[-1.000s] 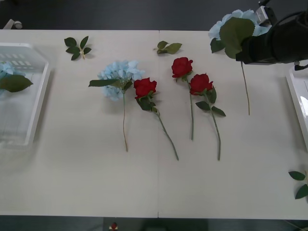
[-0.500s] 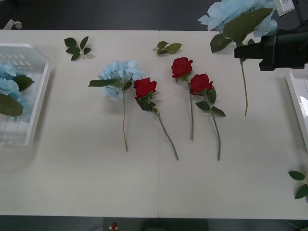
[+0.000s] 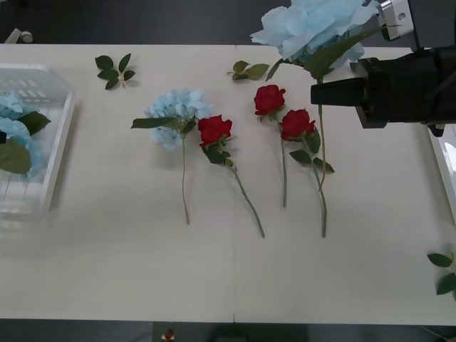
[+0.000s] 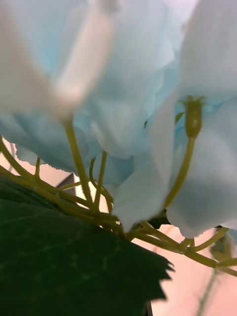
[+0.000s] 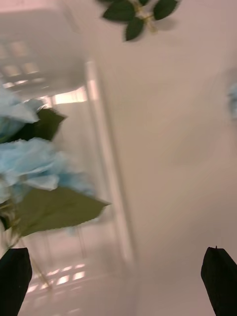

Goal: Put the red flowers into the right box and the blue flowers into the left box

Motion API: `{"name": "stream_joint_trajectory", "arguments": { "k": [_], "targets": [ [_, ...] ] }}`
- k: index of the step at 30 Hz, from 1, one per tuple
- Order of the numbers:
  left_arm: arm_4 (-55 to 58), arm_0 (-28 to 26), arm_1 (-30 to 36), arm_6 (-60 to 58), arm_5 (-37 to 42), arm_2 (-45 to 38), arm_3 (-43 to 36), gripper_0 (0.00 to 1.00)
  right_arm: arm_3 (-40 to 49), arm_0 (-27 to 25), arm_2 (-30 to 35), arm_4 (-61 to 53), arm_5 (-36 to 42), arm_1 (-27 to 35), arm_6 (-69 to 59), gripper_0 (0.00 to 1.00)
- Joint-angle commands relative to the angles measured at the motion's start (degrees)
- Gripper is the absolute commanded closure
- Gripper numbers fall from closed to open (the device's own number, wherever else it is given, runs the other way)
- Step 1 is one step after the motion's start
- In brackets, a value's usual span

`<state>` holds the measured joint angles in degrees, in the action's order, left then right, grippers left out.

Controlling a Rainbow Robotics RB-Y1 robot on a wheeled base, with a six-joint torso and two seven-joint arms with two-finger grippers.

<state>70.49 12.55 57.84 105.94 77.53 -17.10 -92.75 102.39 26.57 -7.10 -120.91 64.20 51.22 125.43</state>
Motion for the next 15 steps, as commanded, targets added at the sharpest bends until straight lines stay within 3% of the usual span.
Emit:
{"name": "stream_joint_trajectory", "arguments": {
  "k": [1, 7, 12, 15],
  "targets": [
    [5.44, 0.28, 1.31, -0.20, -4.76, 6.29, -5.78, 0.00, 1.41, 0.41, 0.33, -1.35, 0.75, -3.49, 1.13, 1.00],
    [18.45, 0.45, 1.22, 4.98, -17.94, 17.19, -7.97, 0.00, 3.26, 0.41, -0.55, -1.70, -0.04, -7.36, 0.60, 1.00],
    [35.68, -0.51, 1.22, 19.92, -27.96, 26.68, -7.89, 0.00, 3.70, 0.59, -1.78, -1.70, -0.13, -10.35, -0.19, 1.00],
    [46.05, -2.10, 1.22, 32.23, -30.16, 29.76, -7.97, 0.00, 3.70, 0.68, -2.66, -1.70, -0.30, -11.32, -0.63, 1.00]
  ]
}}
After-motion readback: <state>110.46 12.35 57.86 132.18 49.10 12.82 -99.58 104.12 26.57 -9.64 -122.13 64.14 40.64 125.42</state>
